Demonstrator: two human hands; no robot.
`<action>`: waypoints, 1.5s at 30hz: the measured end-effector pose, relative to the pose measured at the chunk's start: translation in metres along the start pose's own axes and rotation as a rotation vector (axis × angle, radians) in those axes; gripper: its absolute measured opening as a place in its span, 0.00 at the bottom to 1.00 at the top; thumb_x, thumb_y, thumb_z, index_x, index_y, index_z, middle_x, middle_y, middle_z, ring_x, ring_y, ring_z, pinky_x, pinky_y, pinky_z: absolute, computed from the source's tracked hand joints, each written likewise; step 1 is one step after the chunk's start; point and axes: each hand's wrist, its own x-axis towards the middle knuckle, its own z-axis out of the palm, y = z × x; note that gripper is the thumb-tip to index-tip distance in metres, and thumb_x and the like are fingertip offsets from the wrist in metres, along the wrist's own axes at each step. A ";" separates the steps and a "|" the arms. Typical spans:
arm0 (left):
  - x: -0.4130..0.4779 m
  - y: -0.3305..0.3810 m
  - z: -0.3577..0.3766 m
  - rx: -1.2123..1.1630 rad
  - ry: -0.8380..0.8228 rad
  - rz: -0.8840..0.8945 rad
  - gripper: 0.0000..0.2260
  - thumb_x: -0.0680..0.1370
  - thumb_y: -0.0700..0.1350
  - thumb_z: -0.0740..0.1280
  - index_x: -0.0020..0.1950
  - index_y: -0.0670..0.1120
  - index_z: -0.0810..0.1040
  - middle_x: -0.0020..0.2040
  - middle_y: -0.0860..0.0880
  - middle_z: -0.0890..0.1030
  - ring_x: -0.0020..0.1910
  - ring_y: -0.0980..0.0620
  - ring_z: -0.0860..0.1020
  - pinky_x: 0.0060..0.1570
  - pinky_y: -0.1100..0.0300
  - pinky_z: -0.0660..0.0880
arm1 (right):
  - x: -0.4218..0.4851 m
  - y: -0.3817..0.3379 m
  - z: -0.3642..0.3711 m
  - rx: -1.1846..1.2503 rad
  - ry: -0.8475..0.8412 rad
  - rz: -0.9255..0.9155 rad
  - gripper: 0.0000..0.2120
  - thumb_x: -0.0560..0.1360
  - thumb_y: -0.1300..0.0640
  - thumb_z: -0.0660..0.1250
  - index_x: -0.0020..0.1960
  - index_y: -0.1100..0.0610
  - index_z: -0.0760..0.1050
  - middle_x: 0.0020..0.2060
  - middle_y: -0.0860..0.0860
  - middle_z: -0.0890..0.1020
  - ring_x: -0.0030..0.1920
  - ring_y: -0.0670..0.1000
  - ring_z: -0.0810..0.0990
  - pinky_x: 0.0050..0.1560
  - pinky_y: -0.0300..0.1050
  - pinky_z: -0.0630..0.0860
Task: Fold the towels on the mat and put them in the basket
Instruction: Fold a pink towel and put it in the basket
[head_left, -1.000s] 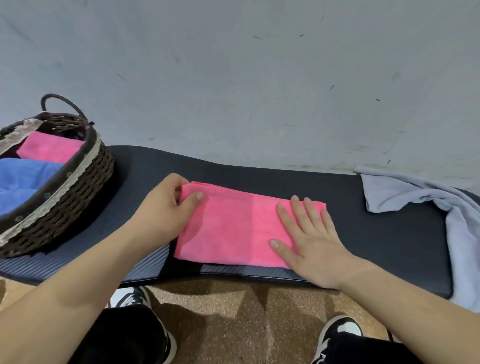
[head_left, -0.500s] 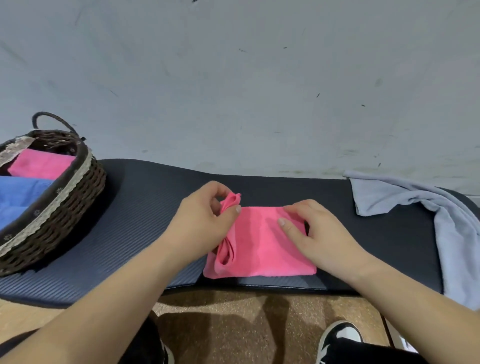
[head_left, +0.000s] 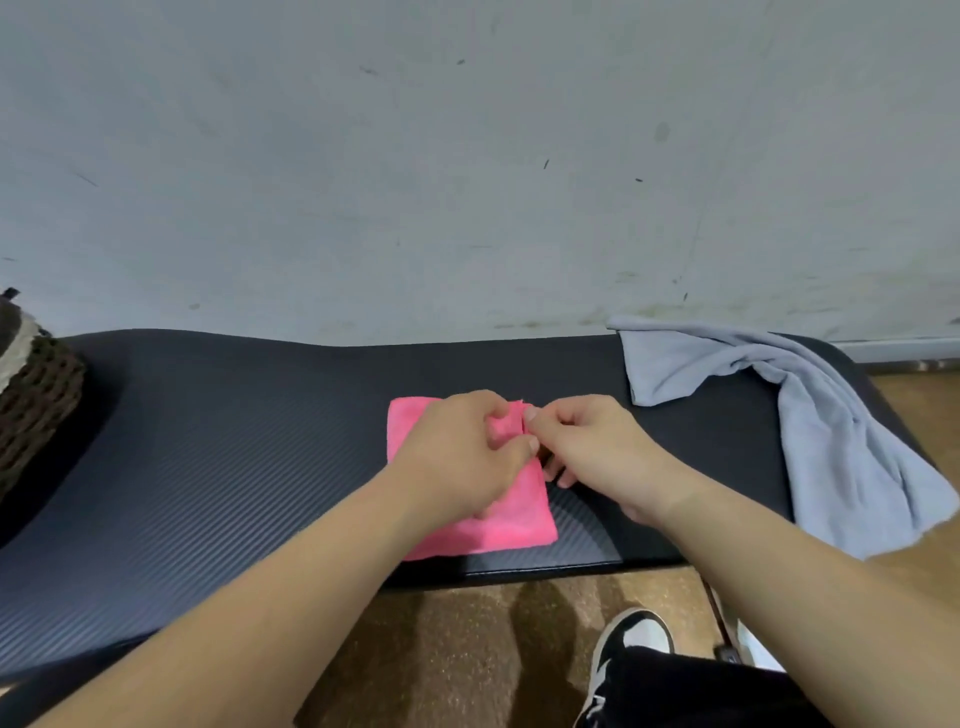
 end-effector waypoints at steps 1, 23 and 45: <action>-0.003 -0.001 -0.002 0.016 -0.008 0.018 0.12 0.80 0.48 0.70 0.62 0.51 0.77 0.43 0.48 0.86 0.34 0.50 0.85 0.37 0.50 0.83 | 0.001 0.001 0.002 -0.027 0.000 -0.005 0.20 0.81 0.49 0.67 0.43 0.65 0.81 0.32 0.51 0.81 0.32 0.47 0.78 0.34 0.44 0.75; -0.033 -0.089 -0.026 0.860 -0.072 0.355 0.37 0.80 0.71 0.44 0.83 0.55 0.39 0.83 0.49 0.35 0.81 0.49 0.32 0.81 0.50 0.38 | -0.005 -0.004 0.014 -0.707 -0.062 -0.522 0.35 0.79 0.38 0.66 0.81 0.47 0.60 0.81 0.45 0.59 0.82 0.47 0.52 0.80 0.45 0.53; -0.039 -0.060 -0.064 0.293 0.347 -0.025 0.13 0.74 0.54 0.71 0.53 0.55 0.70 0.36 0.53 0.77 0.37 0.52 0.78 0.38 0.50 0.78 | -0.011 0.003 0.012 -0.903 -0.372 -0.233 0.50 0.74 0.28 0.63 0.82 0.42 0.36 0.80 0.37 0.35 0.78 0.41 0.28 0.81 0.57 0.36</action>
